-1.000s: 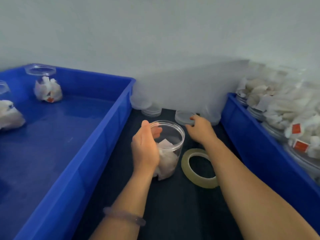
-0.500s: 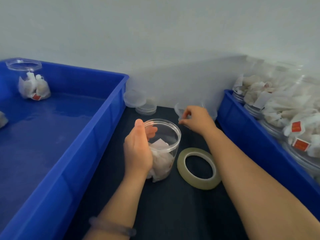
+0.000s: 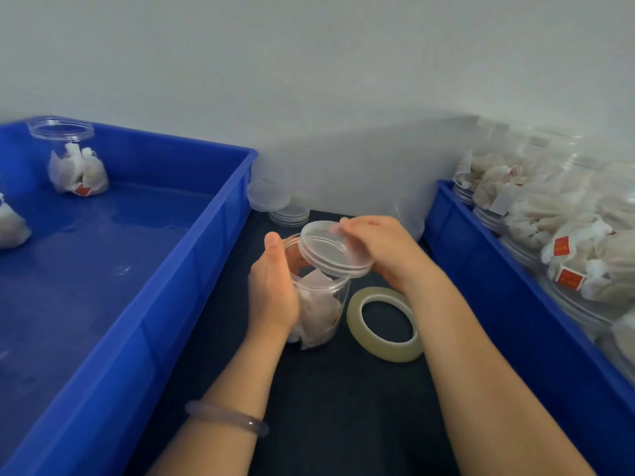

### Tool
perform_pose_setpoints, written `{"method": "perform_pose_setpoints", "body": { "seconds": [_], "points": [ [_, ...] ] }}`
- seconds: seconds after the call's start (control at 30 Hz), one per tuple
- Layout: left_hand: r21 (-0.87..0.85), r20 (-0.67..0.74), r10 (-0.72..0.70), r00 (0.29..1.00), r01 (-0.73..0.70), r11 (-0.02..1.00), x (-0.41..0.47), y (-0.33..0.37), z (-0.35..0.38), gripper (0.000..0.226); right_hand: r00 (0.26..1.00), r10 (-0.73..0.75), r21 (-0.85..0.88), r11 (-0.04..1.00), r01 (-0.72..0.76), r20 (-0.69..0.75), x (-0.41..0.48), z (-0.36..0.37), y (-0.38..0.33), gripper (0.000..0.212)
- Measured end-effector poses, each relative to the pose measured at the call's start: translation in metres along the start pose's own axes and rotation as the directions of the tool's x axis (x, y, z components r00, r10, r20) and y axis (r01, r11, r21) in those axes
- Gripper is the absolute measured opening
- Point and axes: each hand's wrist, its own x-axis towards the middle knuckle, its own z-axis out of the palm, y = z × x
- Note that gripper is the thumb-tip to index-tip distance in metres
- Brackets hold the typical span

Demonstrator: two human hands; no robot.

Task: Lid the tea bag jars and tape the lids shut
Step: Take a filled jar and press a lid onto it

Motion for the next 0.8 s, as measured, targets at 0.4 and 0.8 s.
{"method": "perform_pose_setpoints", "body": {
  "seconds": [0.4,0.8],
  "points": [
    [-0.191,0.241,0.042,0.970,0.005,0.981,-0.011,-0.002,-0.010,0.077,0.875,-0.375,-0.573,0.662,0.484,0.305,-0.063,0.029,-0.007,0.064],
    [-0.144,0.161,0.079,0.984,-0.056,0.988,-0.011,-0.012,-0.013,0.062,0.811,-0.503,-0.502,0.640,0.582,0.299,-0.063,0.032,-0.010,0.051]
  ]
}}
